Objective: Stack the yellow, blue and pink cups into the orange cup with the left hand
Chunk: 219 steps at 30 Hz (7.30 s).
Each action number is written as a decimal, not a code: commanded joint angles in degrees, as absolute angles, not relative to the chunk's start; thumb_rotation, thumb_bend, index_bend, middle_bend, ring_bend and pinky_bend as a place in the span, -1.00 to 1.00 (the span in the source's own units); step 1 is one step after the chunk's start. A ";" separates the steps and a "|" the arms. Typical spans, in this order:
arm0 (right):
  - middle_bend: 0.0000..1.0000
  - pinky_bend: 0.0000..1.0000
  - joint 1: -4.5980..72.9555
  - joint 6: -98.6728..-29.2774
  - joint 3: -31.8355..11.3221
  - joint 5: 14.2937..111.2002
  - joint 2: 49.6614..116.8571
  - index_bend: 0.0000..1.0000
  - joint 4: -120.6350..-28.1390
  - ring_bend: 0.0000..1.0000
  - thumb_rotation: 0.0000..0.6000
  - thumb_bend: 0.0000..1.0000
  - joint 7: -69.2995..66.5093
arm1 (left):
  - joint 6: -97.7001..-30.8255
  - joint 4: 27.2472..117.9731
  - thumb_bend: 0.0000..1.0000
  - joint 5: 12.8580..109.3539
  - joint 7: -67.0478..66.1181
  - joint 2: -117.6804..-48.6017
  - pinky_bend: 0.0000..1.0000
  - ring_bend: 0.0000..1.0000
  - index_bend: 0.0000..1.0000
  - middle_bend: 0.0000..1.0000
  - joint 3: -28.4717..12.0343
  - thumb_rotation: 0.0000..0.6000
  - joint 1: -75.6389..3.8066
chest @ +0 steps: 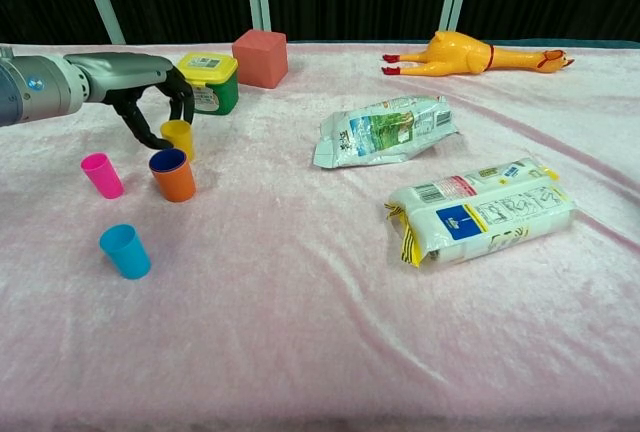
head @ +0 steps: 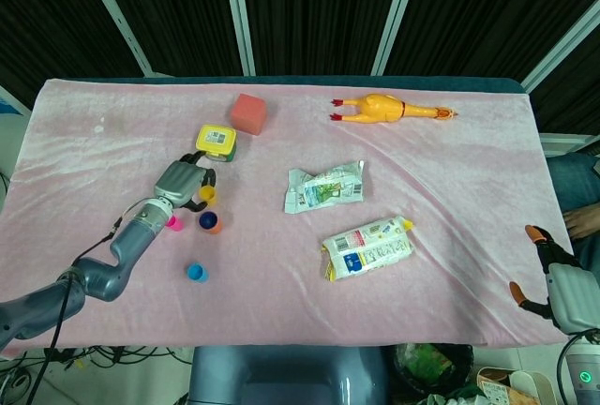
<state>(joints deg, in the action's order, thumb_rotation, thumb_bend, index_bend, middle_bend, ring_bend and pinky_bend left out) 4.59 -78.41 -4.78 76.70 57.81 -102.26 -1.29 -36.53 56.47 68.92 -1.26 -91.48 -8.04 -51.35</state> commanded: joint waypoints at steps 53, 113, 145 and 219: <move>-0.88 -0.57 4.54 -78.87 -4.89 76.98 57.96 -0.94 -102.17 -0.68 1.00 -0.46 -1.11 | -46.51 78.07 -0.49 76.01 2.16 -78.94 -0.67 -0.90 -0.12 -0.04 -5.54 1.00 -44.97; -0.88 -0.57 4.56 -78.67 -4.98 76.79 57.71 -0.93 -102.23 -0.68 1.00 -0.47 -1.54 | -50.98 87.61 -0.54 87.71 0.45 -75.95 -0.74 -1.00 -0.21 -0.12 4.45 1.00 -36.24; -0.88 -0.57 4.54 -78.83 -4.95 76.70 57.85 -0.93 -102.36 -0.68 1.00 -0.46 -0.84 | -51.53 91.91 -0.41 83.07 4.64 -68.42 -0.74 -0.90 0.00 0.05 -4.96 1.00 -41.26; -0.88 -0.57 4.50 -78.61 -4.95 76.44 57.66 -0.93 -102.41 -0.68 1.00 -0.46 -1.08 | -43.51 69.90 -0.66 75.99 10.80 -79.01 -0.83 -1.00 -0.20 -0.14 -3.15 1.00 -39.99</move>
